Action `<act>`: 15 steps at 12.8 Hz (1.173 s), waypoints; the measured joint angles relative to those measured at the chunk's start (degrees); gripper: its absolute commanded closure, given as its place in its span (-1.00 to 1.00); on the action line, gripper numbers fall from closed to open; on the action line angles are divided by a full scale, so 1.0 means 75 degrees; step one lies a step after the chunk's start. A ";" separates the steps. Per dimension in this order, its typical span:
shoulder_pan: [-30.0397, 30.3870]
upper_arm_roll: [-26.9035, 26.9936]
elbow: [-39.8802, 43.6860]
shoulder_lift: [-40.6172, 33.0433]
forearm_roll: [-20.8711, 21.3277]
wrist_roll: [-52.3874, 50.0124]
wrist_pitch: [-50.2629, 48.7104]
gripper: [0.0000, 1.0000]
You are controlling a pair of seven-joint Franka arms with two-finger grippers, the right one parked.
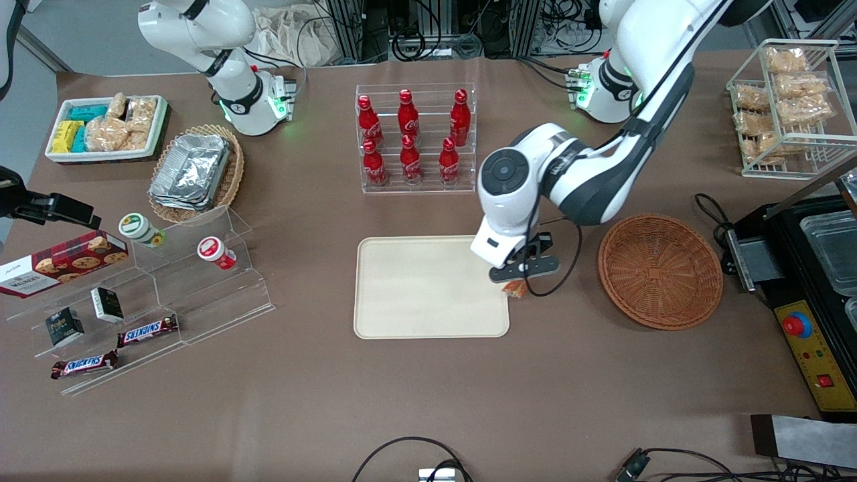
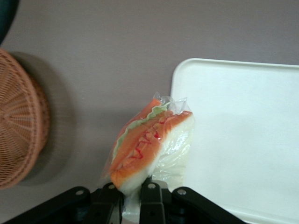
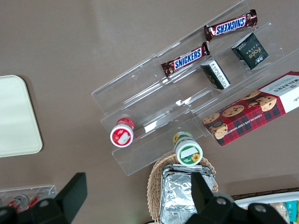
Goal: Place sandwich from basket to tray
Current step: 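Lift the sandwich and carry it with the left gripper toward the cream tray, then lower the sandwich onto the cream tray and open the left gripper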
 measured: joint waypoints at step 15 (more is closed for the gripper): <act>-0.1207 0.0049 0.1432 0.2055 0.1333 -0.0937 -0.0243 0.64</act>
